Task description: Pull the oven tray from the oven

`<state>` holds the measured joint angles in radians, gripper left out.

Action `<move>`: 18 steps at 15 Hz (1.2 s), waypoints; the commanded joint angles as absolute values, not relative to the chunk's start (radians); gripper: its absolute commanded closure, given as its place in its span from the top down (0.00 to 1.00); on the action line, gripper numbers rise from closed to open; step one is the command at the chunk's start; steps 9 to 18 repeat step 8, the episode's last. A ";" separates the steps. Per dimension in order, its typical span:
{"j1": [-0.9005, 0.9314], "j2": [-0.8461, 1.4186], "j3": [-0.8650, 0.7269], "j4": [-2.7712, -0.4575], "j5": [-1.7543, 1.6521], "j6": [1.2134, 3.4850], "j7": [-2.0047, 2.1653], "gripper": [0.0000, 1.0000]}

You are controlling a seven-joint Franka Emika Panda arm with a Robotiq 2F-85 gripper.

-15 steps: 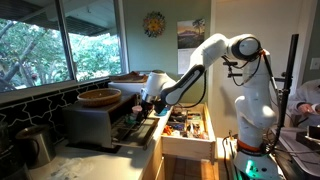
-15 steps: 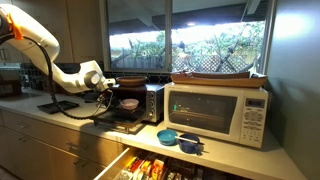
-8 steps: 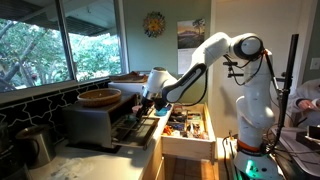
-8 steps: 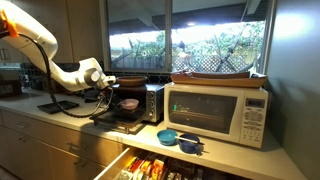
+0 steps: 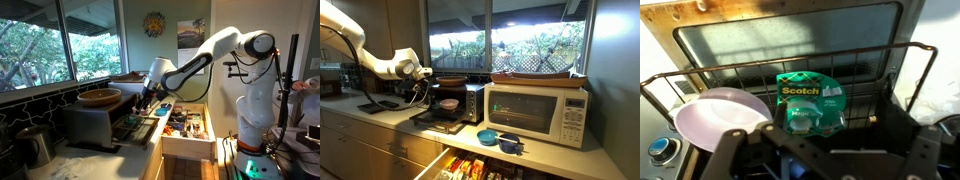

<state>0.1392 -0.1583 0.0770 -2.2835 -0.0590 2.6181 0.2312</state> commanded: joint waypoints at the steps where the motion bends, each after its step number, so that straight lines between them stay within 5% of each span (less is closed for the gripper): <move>1: 0.158 -0.338 0.076 -2.327 0.073 2.438 0.094 1.00; 7: 0.256 -0.584 0.019 -2.386 0.251 2.376 -0.180 1.00; 18: 0.206 -0.506 0.062 -2.330 0.191 2.377 -0.099 1.00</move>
